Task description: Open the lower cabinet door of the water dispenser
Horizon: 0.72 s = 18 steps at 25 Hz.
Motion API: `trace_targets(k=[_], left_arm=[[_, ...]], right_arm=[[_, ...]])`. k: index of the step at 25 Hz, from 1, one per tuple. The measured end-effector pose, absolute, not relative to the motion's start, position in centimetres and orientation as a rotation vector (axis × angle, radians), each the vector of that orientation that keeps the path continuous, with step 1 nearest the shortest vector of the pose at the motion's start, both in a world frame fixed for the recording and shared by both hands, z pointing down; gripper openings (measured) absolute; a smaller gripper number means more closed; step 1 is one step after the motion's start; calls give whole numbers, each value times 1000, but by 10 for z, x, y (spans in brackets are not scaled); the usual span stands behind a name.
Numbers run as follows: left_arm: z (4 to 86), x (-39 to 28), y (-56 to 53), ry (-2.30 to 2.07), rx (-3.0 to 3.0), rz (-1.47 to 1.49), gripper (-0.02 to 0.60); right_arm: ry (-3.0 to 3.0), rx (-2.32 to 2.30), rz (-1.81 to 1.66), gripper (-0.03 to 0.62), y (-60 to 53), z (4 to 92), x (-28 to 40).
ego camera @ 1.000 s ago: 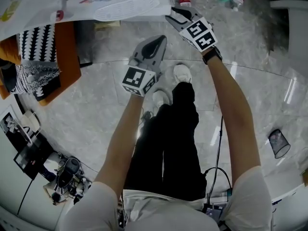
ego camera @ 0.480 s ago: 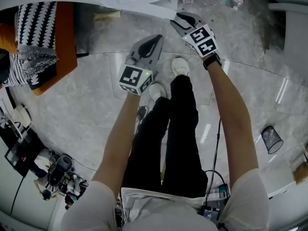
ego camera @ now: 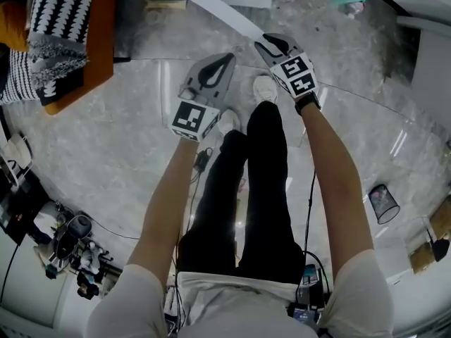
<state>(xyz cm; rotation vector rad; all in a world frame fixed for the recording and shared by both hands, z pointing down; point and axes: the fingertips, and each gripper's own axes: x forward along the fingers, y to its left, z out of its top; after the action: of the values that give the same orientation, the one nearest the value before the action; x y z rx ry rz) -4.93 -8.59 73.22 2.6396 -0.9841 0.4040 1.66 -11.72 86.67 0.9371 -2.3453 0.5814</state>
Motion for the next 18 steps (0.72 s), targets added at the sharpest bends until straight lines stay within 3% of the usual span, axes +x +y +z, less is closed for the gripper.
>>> trace_targets(k=[2, 18], left_arm=[[731, -58, -82, -1006, 2623, 404, 5], [716, -156, -65, -1259, 2488, 377, 5]], right_arm=[[-2354, 875, 560, 8, -106, 867, 6], [-2438, 538, 554, 8, -46, 870, -118]])
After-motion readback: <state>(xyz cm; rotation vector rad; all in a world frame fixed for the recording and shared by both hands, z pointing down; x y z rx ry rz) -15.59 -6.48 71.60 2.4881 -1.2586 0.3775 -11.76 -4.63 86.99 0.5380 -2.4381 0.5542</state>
